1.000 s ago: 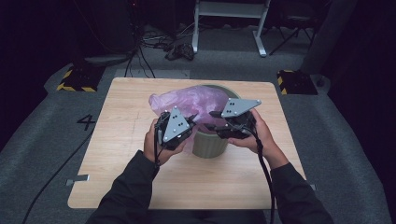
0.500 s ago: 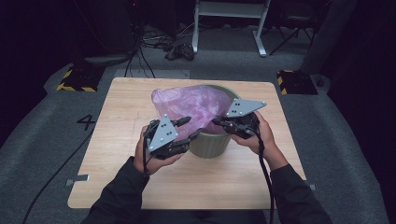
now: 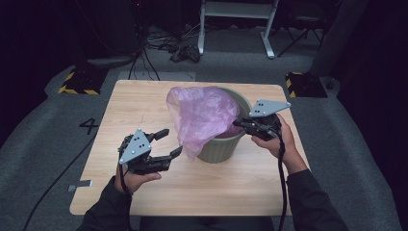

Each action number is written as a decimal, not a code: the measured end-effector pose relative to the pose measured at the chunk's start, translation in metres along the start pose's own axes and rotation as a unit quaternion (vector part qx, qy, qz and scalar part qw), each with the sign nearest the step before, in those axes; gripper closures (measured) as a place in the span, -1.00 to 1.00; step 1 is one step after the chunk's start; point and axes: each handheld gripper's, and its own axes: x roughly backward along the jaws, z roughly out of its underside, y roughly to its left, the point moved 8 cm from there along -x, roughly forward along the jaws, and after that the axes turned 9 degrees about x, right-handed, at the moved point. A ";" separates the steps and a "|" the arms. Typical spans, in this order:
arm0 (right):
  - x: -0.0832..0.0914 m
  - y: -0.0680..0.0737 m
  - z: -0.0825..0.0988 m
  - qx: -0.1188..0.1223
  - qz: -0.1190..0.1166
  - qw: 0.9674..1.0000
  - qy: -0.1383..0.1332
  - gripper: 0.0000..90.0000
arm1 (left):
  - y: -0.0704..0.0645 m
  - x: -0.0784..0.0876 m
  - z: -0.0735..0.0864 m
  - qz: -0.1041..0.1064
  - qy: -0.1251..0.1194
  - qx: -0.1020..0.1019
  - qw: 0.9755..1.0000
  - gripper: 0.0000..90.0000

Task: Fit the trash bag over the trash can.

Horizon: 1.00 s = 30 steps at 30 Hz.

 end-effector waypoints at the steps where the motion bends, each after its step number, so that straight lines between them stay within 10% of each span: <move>1: 0.000 -0.001 0.001 0.000 0.000 1.000 0.000 0.96 | -0.002 -0.002 0.000 0.010 -0.003 -0.002 1.000 -0.30; 8: 0.001 -0.003 0.008 -0.008 0.004 1.000 0.001 0.83 | -0.024 -0.019 -0.006 0.023 -0.005 -0.047 0.999 0.15; 15: 0.011 -0.003 0.010 -0.011 0.023 1.000 -0.007 0.13 | -0.036 -0.030 -0.007 0.047 0.003 -0.064 0.997 0.61; 30: 0.029 0.035 -0.027 0.020 0.027 0.999 -0.039 -0.32 | -0.056 -0.039 0.001 0.079 0.022 -0.081 0.993 0.15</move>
